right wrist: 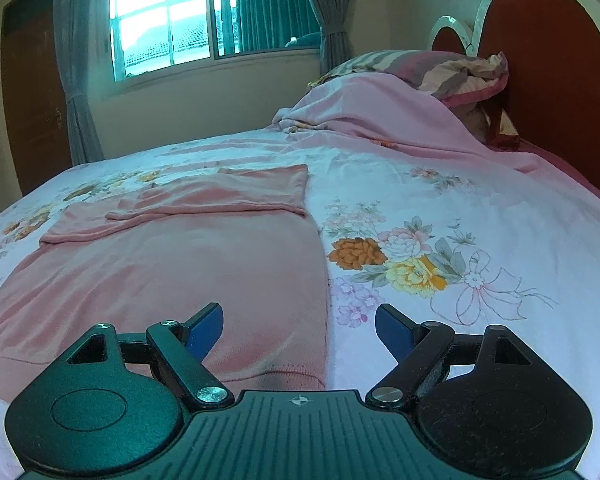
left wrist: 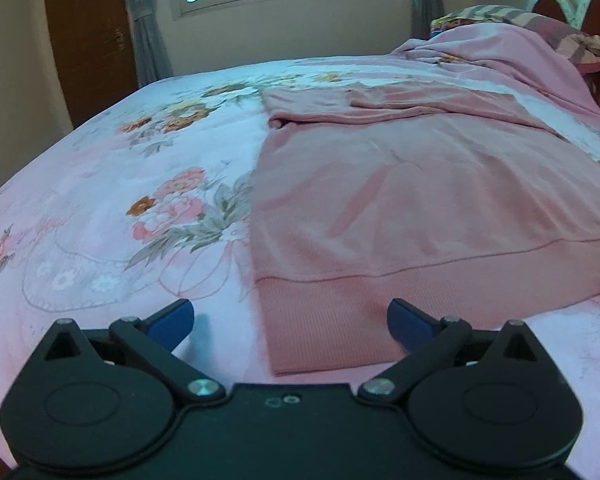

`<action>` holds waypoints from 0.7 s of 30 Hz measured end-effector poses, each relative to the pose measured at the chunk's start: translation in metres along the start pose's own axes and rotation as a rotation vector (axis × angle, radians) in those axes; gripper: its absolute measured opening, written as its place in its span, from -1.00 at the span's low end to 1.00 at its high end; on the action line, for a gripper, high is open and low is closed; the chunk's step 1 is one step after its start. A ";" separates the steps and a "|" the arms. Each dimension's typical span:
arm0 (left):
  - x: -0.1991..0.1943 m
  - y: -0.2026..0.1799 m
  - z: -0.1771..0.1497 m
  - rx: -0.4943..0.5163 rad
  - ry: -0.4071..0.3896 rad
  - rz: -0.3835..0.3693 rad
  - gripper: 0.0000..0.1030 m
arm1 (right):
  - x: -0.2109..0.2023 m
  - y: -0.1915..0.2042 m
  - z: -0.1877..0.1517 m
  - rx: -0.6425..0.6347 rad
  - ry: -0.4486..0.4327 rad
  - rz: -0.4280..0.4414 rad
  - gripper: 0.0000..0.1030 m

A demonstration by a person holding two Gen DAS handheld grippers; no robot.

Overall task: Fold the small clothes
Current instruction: 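Move both open grippers to the sweater's ribbed hem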

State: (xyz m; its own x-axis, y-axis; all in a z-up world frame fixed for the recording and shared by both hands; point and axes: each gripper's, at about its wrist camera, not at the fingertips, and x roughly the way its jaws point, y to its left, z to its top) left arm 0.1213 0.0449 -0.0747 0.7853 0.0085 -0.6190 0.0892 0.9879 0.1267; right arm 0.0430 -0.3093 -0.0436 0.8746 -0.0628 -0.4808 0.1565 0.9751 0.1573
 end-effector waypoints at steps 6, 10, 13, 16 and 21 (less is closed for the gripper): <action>0.000 -0.009 0.000 0.030 -0.009 -0.009 0.93 | 0.001 -0.002 -0.003 0.005 0.011 -0.002 0.61; 0.001 -0.010 0.002 0.040 -0.007 -0.021 0.92 | 0.005 -0.004 -0.006 0.015 0.025 -0.001 0.61; -0.001 -0.009 0.003 0.028 -0.011 -0.074 0.89 | 0.009 -0.008 -0.010 0.030 0.053 0.028 0.61; 0.001 -0.012 0.002 0.032 0.000 -0.135 0.39 | 0.015 -0.014 -0.014 0.072 0.082 0.048 0.60; 0.005 -0.005 0.005 -0.036 0.021 -0.168 0.39 | 0.019 -0.021 -0.017 0.115 0.108 0.082 0.58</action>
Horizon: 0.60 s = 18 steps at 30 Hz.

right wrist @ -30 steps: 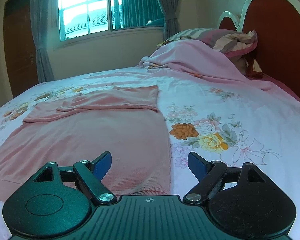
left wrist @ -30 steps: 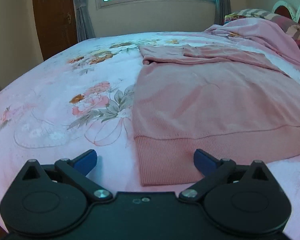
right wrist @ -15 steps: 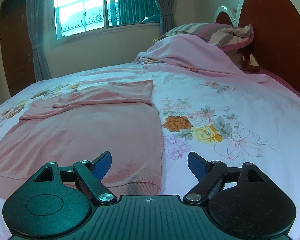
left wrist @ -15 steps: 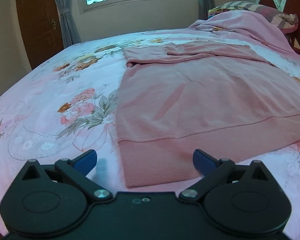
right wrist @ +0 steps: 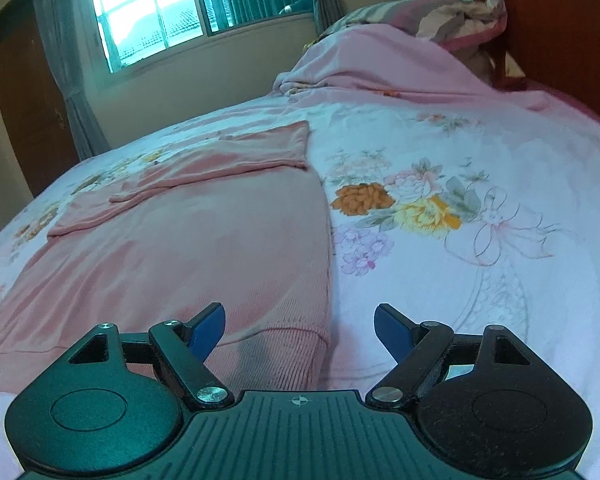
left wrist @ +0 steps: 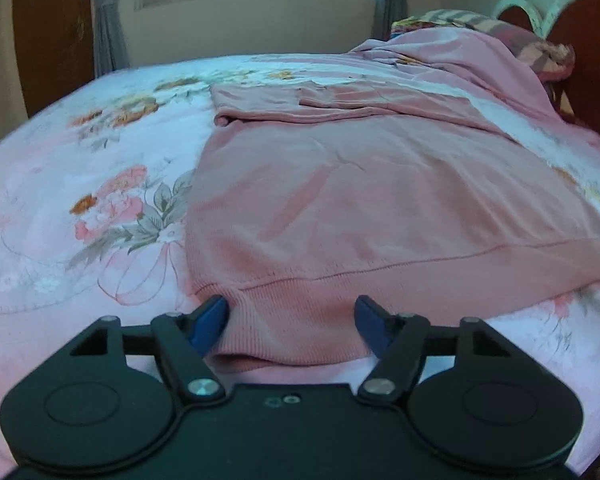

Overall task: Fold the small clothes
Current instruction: 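Move both open grippers to the sweater's ribbed hem, then grasp the ribbed hem with both grippers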

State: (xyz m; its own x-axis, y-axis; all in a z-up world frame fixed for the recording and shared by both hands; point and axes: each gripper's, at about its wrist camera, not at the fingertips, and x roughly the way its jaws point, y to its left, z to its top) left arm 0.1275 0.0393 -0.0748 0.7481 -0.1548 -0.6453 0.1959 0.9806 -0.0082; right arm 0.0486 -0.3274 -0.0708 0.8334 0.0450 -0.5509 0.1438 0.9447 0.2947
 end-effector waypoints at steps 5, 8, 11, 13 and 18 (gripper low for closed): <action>-0.007 0.020 0.000 -0.087 -0.002 0.012 0.72 | 0.000 -0.009 0.001 0.062 0.019 0.048 0.38; 0.000 0.042 0.000 -0.200 0.031 -0.113 0.72 | 0.001 -0.013 0.001 0.083 0.025 0.085 0.38; 0.012 0.065 0.005 -0.320 0.049 -0.274 0.70 | 0.005 -0.026 0.002 0.183 0.040 0.126 0.38; 0.023 0.079 0.008 -0.381 0.072 -0.378 0.69 | 0.007 -0.036 0.001 0.246 0.044 0.147 0.38; 0.049 0.108 0.012 -0.511 0.115 -0.571 0.68 | 0.014 -0.058 0.002 0.371 0.094 0.287 -0.02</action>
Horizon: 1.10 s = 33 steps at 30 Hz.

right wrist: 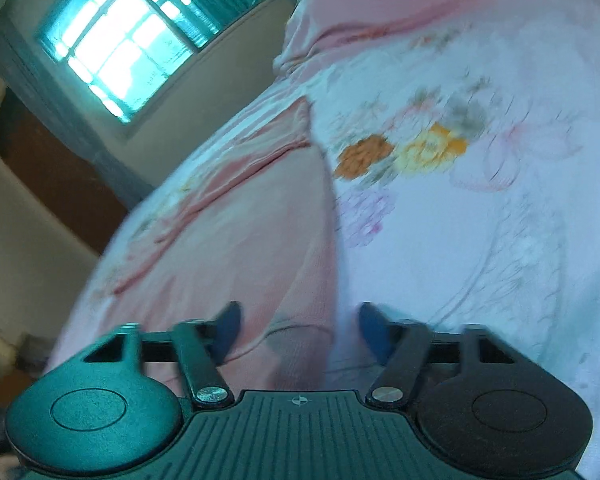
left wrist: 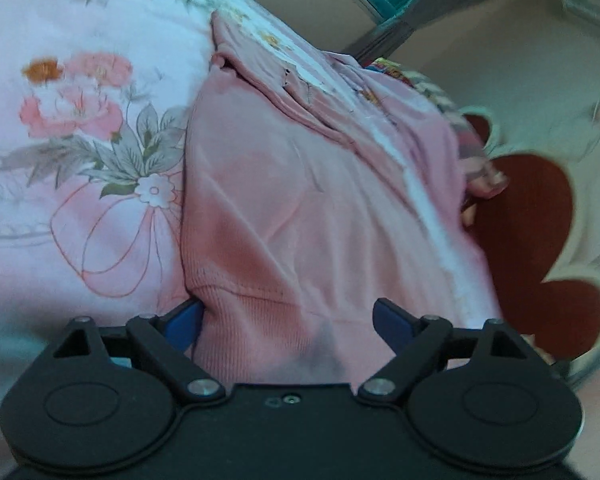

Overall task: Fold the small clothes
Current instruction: 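Grasp the ribbed hem with both grippers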

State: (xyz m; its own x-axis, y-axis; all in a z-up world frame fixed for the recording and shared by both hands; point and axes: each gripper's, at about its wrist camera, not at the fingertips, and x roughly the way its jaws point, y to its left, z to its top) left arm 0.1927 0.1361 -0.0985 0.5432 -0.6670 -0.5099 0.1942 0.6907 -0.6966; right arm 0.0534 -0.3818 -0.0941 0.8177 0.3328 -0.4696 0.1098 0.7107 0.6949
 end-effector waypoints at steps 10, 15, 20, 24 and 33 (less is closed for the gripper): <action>0.001 0.026 0.006 -0.161 0.040 -0.087 0.03 | -0.003 -0.013 0.006 0.067 0.081 0.115 -0.28; -0.002 0.034 0.028 -0.132 0.004 -0.022 0.12 | 0.000 -0.012 0.004 0.059 0.100 0.113 -0.28; 0.025 0.040 0.060 -0.103 0.029 -0.044 0.25 | 0.011 -0.012 0.012 0.071 0.092 0.107 -0.28; 0.038 0.045 0.068 -0.147 0.045 -0.173 0.66 | 0.021 -0.015 0.015 0.092 0.087 0.111 -0.28; 0.011 0.036 0.010 -0.105 0.061 -0.264 -0.15 | 0.013 -0.019 0.010 0.090 0.124 0.161 -0.28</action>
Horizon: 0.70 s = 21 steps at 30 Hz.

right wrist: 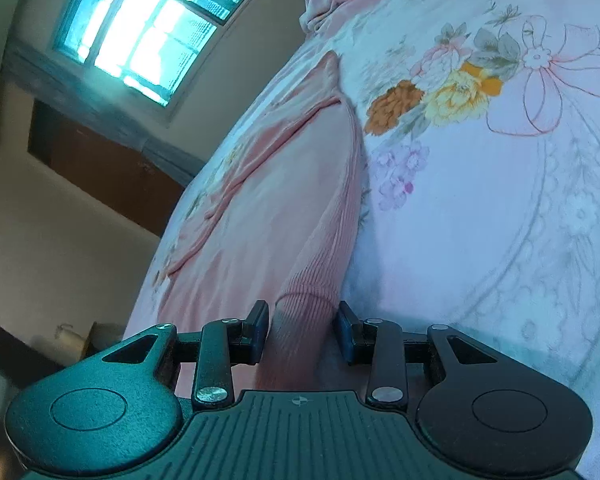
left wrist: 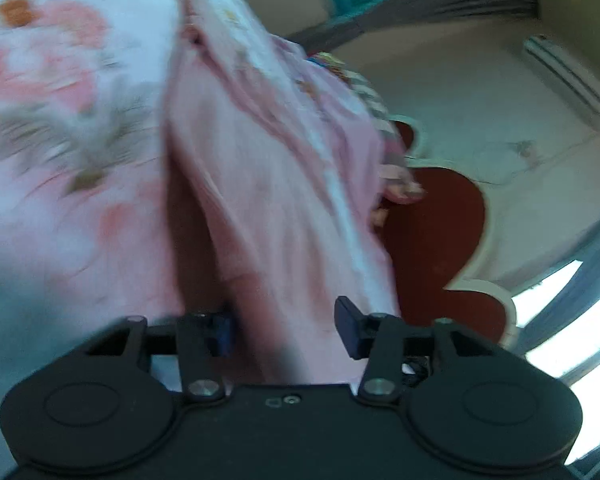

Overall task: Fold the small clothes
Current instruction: 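Grasp the ribbed hem with both grippers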

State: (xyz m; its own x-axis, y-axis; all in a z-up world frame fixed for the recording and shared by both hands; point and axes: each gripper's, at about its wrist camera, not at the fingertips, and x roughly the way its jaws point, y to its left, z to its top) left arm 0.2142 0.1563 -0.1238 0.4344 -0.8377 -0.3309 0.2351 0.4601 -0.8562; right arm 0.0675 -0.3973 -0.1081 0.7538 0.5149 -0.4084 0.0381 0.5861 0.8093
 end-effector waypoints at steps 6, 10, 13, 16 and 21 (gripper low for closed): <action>0.008 0.012 0.007 -0.050 -0.062 0.016 -0.42 | 0.011 -0.005 0.009 0.051 0.007 0.025 -0.29; 0.012 0.014 0.011 -0.024 -0.030 0.075 -0.93 | 0.013 0.001 0.012 0.004 0.032 -0.006 -0.33; 0.015 0.010 0.009 0.000 -0.041 0.090 -0.93 | 0.016 0.008 0.010 -0.070 0.054 -0.062 -0.52; 0.009 0.008 0.009 0.008 -0.075 0.084 -0.95 | 0.017 0.010 0.010 -0.098 0.052 -0.058 -0.82; 0.000 -0.021 0.032 0.080 -0.143 0.022 -0.95 | 0.003 0.041 0.025 -0.185 -0.036 0.015 -0.83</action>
State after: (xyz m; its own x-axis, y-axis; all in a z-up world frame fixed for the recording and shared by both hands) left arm 0.2372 0.1564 -0.0929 0.5585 -0.7794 -0.2841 0.2899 0.5042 -0.8134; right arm 0.0881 -0.3875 -0.0655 0.7763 0.5038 -0.3788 -0.0922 0.6853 0.7224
